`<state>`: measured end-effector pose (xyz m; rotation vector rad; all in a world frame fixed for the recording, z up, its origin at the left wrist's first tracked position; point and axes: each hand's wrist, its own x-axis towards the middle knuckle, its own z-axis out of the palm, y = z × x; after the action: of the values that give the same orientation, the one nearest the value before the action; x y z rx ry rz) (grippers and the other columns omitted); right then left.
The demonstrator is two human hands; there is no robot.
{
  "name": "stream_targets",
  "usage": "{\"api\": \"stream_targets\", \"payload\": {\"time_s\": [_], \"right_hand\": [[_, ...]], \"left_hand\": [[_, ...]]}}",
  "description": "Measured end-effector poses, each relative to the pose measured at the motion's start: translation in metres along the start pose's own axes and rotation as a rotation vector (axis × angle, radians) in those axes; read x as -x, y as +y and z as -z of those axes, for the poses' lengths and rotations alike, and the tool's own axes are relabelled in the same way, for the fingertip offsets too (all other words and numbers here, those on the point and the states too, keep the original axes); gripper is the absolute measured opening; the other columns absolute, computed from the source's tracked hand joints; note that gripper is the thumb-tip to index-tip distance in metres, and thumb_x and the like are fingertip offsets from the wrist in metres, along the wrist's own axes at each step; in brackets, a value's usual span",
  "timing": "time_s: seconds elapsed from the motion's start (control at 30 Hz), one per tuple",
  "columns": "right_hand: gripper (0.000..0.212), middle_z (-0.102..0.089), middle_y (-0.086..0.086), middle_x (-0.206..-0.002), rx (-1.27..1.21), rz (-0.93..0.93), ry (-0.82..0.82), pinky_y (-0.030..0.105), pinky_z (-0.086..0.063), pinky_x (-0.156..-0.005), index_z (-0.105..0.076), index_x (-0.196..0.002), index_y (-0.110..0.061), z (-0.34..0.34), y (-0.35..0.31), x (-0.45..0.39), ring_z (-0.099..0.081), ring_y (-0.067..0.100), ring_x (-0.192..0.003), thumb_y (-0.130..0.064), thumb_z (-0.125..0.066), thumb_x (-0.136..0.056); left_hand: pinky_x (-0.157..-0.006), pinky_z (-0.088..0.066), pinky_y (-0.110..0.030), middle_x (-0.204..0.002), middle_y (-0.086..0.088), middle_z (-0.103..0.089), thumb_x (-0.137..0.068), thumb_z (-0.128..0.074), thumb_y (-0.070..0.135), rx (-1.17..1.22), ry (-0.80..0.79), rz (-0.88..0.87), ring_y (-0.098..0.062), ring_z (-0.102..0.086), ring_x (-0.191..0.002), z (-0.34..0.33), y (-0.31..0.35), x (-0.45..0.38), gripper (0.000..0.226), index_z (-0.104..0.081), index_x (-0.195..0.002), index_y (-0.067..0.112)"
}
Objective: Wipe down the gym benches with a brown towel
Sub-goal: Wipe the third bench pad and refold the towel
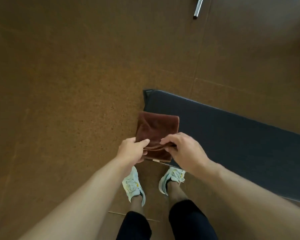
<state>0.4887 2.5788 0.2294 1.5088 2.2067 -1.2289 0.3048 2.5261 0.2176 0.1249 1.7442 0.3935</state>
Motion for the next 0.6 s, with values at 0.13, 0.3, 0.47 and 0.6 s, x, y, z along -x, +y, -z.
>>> {"api": "stream_targets", "payload": {"time_s": [0.13,0.3,0.47,0.6], "right_hand": [[0.029,-0.071,-0.014,-0.130,0.003,0.074,0.203,0.043,-0.050,-0.108,-0.076,-0.121,-0.031,-0.083,0.016,0.032,-0.054,0.009,-0.134,-0.027,-0.079,-0.092],[0.058,-0.030,0.001,-0.170,0.140,0.013,0.445,0.055,-0.011,-0.130,-0.039,-0.160,-0.032,-0.110,-0.011,-0.017,-0.014,0.026,-0.162,-0.049,-0.053,-0.106],[0.075,-0.005,0.000,-0.176,0.332,-0.052,0.393,0.069,0.003,-0.124,-0.016,-0.166,-0.041,-0.108,-0.009,-0.080,0.007,0.034,-0.162,-0.072,-0.034,-0.100],[0.073,0.001,-0.004,-0.176,0.360,-0.089,0.379,0.067,0.008,-0.124,-0.011,-0.164,-0.046,-0.052,-0.002,-0.135,0.012,0.031,-0.161,-0.074,-0.028,-0.099]], "left_hand": [[-0.081,-0.061,-0.034,-0.083,0.008,-0.079,-0.097,-0.069,0.037,-0.083,0.037,-0.134,-0.006,-0.075,-0.077,0.012,-0.042,-0.021,0.015,-0.076,-0.093,0.025],[-0.072,-0.055,-0.029,-0.073,0.004,-0.078,-0.096,-0.067,0.042,-0.120,-0.027,-0.210,-0.005,-0.073,-0.070,0.026,-0.059,-0.038,0.023,-0.079,-0.086,0.025],[-0.071,-0.055,-0.032,-0.071,-0.003,-0.074,-0.096,-0.061,0.048,-0.060,0.152,-0.266,-0.010,-0.069,-0.067,0.039,-0.061,-0.050,0.038,-0.075,-0.080,0.017],[-0.082,-0.058,-0.033,-0.087,0.003,-0.075,-0.098,-0.061,0.044,-0.100,0.184,-0.338,-0.010,-0.072,-0.083,0.045,-0.045,-0.054,0.026,-0.071,-0.097,0.020]]}}
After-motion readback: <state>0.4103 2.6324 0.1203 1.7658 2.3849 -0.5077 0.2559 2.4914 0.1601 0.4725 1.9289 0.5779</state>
